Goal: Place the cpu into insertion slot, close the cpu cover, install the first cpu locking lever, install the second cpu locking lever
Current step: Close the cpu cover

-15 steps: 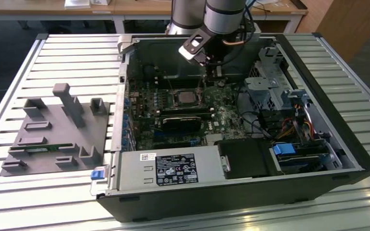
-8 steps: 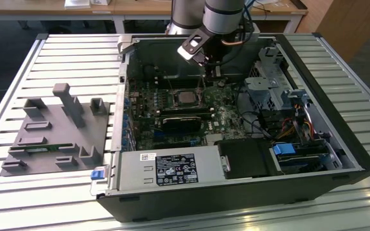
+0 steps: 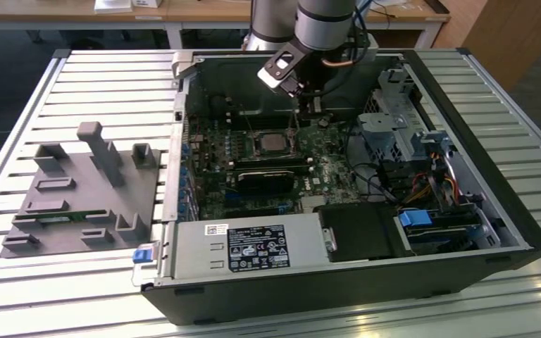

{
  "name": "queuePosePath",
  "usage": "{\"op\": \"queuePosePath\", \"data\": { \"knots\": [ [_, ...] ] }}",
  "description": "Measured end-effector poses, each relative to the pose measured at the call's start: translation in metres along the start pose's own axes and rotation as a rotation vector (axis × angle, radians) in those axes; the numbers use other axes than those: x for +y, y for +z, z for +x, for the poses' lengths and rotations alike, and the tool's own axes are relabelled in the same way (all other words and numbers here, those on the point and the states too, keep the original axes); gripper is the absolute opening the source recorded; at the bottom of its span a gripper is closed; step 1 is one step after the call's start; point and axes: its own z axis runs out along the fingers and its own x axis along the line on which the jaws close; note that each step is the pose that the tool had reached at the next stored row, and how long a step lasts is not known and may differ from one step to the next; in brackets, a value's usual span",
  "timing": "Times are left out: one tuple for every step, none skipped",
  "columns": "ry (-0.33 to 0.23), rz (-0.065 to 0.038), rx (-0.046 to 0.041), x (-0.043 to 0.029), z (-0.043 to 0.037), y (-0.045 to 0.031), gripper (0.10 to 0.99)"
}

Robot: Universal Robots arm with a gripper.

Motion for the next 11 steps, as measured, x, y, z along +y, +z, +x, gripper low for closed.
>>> {"op": "queuePosePath", "data": {
  "knots": [
    [0.0, 0.0, 0.0001, -0.0003, 0.0, 0.0001, 0.106],
    [0.0, 0.0, 0.0001, -0.0007, 0.0, 0.0001, 0.106],
    [0.0, 0.0, 0.0001, -0.001, 0.0, 0.0001, 0.106],
    [0.0, 0.0, 0.0, -0.0014, 0.0, 0.0001, 0.106],
    [0.0, 0.0, 0.0001, -0.0017, 0.0, 0.0002, 0.106],
    [0.0, 0.0, 0.0001, -0.002, 0.0, 0.0002, 0.106],
    [0.0, 0.0, 0.0001, -0.0023, 0.0, 0.0002, 0.106],
    [0.0, 0.0, 0.0, -0.0026, 0.0, 0.0002, 0.106],
    [0.0, 0.0, 0.0, -0.0029, 0.0, 0.0002, 0.106],
    [0.0, 0.0, 0.0001, -0.0033, 0.0, 0.0003, 0.106],
    [0.0, 0.0, 0.0001, -0.0036, 0.0, 0.0003, 0.106]
  ]
}}
